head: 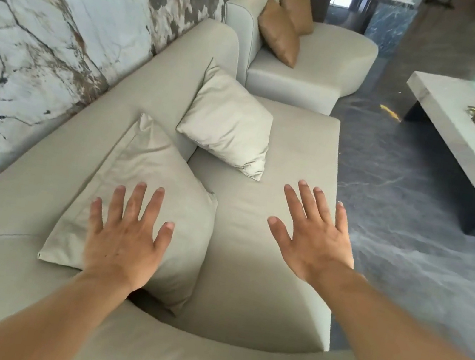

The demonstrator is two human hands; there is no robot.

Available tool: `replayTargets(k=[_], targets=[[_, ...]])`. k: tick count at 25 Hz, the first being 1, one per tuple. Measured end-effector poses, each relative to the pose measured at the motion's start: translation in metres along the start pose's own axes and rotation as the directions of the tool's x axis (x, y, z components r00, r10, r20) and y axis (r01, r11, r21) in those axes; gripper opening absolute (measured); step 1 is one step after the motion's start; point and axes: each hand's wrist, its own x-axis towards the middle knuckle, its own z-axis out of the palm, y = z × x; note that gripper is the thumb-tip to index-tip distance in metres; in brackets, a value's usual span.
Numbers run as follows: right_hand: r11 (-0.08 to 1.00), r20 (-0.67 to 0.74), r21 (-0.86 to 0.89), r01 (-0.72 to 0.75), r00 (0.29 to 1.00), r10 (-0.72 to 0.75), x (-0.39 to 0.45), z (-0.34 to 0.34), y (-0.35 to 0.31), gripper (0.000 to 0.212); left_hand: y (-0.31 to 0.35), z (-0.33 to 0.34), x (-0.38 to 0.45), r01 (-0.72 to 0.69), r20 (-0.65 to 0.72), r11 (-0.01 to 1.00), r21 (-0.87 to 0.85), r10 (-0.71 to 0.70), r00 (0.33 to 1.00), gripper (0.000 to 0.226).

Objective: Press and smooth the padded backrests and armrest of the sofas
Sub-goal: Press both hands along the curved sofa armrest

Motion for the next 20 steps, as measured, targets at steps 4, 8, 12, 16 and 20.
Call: replayTargets(k=[4,8,12,16,20], targets=[[0.995,0.019,-0.028,-0.094,0.995,0.094,-0.05,0.021,-0.017,0.073,-0.025,0.016,-0.014,-0.112,0.019,0.994,-0.009,0.112,0.994,0.07],[0.989,0.037,-0.017,-0.148,0.988,0.148,-0.103,0.041,-0.062,0.075,-0.057,0.028,-0.037,-0.195,0.038,0.98,-0.041,0.197,0.98,0.071],[0.98,0.052,-0.028,-0.198,0.979,0.199,-0.142,0.047,-0.097,0.077,-0.077,0.032,-0.067,-0.263,0.041,0.961,-0.08,0.267,0.963,0.072],[0.975,0.06,-0.026,-0.221,0.973,0.223,-0.175,0.044,-0.109,0.078,-0.092,0.032,-0.089,-0.282,0.025,0.953,-0.109,0.287,0.958,0.072],[0.976,0.077,-0.034,-0.217,0.973,0.219,-0.205,0.045,-0.12,0.077,-0.1,0.034,-0.113,-0.278,0.029,0.948,-0.155,0.286,0.958,0.076]])
